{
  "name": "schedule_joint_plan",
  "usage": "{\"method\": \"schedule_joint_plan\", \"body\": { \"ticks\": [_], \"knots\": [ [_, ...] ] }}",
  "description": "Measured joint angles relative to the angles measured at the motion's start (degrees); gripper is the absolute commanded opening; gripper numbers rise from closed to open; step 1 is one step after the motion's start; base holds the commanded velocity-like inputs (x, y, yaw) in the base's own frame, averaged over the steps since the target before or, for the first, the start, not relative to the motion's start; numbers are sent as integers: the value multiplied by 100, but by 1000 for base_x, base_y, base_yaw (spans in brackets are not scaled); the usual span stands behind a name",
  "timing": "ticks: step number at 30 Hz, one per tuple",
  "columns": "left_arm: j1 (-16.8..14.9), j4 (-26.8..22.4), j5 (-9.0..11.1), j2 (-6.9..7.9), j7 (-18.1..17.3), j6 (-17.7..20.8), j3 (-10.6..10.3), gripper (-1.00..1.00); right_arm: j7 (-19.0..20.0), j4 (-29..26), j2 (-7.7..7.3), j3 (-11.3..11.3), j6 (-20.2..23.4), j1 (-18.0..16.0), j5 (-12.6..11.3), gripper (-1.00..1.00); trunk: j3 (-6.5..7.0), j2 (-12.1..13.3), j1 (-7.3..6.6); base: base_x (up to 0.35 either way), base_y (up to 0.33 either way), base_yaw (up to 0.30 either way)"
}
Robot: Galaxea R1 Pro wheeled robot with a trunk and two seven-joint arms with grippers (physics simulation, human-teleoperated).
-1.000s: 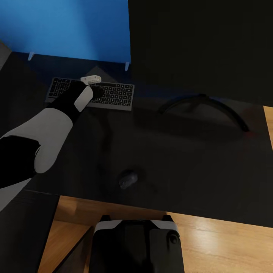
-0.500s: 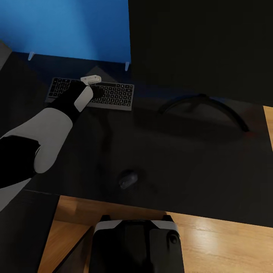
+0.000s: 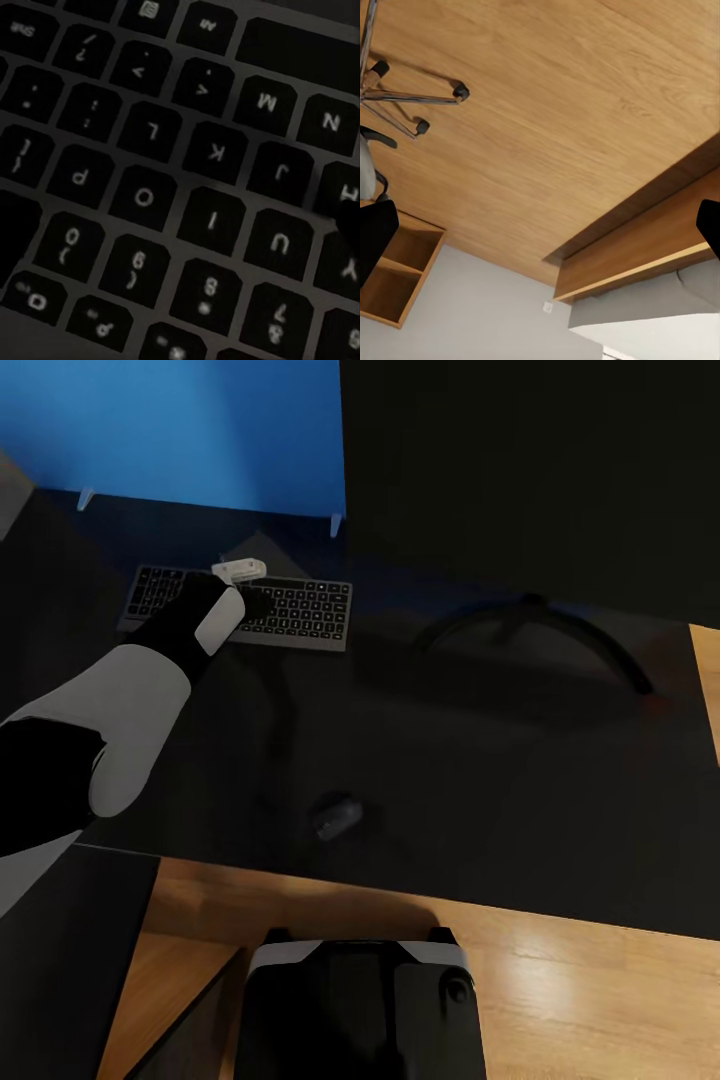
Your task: In the bedroom, organize the workspace by keeping the computer under the desk, ensuring the monitor is on the desk, placing the keyboard on the desk next to the monitor, placing the mouse on the desk next to the keyboard, moving the folder from the swivel chair onto the desk next to the mouse, stacking the notebook on top of the folder with the pen on top of the notebook, and positioning the swivel chair next to the desk.
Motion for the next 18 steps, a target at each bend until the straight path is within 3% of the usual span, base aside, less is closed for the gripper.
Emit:
{"method": "schedule_joint_plan", "body": {
  "ticks": [18],
  "knots": [
    [2,1,16,10,-4,-8,21,100,0,0,0,-1,0,0,-5,100,0,1,3,-142,0,0]
  ]
}}
